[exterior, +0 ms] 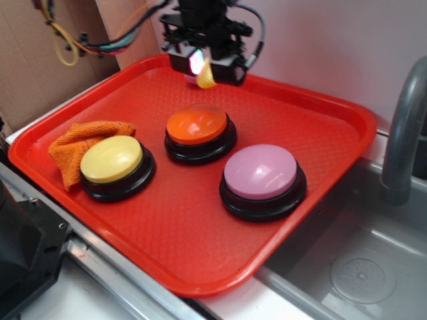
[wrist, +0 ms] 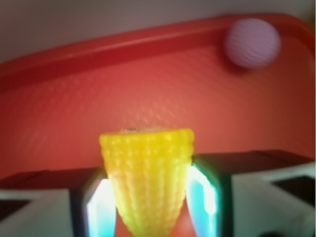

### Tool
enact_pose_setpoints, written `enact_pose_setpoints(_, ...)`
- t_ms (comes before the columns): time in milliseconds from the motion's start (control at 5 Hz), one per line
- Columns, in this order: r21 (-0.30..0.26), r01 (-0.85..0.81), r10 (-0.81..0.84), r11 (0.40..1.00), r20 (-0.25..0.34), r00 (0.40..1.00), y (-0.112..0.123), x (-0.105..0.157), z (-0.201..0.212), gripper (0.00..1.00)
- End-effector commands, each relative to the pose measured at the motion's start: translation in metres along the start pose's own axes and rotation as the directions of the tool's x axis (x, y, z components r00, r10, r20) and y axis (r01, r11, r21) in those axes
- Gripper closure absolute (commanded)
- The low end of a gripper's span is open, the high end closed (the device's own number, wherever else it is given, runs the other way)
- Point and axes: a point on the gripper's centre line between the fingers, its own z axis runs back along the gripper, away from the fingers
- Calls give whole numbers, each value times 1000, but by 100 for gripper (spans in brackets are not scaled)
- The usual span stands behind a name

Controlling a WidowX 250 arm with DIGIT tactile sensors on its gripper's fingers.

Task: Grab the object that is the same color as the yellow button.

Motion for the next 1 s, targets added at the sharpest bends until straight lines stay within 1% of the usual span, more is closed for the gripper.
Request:
enact_pose_setpoints(0, -96, 100, -106, 990, -62, 992, 34, -48, 47, 100)
enact_pose_setpoints(200, -62, 134, -141, 989, -115, 983, 45, -70, 54, 100)
enact_pose_setpoints(400, -57, 181, -188, 982, -167, 968, 54, -84, 53, 100)
enact_pose_setpoints(600, -55, 172, -179, 984, -172, 969, 60, -89, 53, 100)
enact_pose_setpoints(800, -8, 148, -147, 989, -195, 970, 72, -88, 58, 100)
